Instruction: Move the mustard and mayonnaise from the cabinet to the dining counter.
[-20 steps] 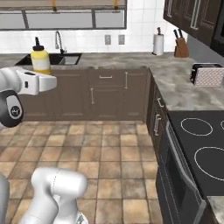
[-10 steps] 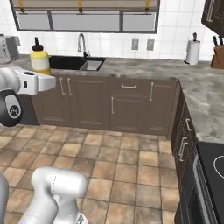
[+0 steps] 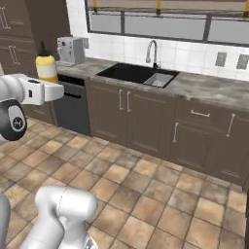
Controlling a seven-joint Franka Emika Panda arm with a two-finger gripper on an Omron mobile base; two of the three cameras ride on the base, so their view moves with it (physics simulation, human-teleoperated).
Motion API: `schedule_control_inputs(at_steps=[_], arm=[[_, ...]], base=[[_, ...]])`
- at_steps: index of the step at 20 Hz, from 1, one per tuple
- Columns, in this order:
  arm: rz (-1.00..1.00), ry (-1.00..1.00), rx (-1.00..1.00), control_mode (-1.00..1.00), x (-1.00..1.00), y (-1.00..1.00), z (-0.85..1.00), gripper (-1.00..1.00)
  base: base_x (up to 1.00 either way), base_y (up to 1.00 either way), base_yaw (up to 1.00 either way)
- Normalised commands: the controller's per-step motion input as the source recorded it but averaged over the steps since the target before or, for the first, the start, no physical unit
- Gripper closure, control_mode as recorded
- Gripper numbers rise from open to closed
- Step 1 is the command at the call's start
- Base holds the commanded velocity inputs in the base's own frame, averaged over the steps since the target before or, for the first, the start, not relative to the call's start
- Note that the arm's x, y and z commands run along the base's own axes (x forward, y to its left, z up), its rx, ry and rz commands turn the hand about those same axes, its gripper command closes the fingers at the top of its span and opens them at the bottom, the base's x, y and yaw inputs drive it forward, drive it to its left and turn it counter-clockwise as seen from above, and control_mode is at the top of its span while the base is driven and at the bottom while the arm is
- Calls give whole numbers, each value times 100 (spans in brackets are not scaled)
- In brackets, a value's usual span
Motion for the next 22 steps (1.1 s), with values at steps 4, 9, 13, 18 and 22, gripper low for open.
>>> schedule_control_inputs(at_steps=[4,9,13,18,22], arm=[[0,0,0,100,0,0,0,100],[0,0,0,100,0,0,0,100],[0,0,0,100,0,0,0,100],[0,0,0,100,0,0,0,100],[0,0,0,100,0,0,0,100]], base=[[60,0,49],[67,0,38],[67,-2,38],[63,-3,44],[50,-1,58]])
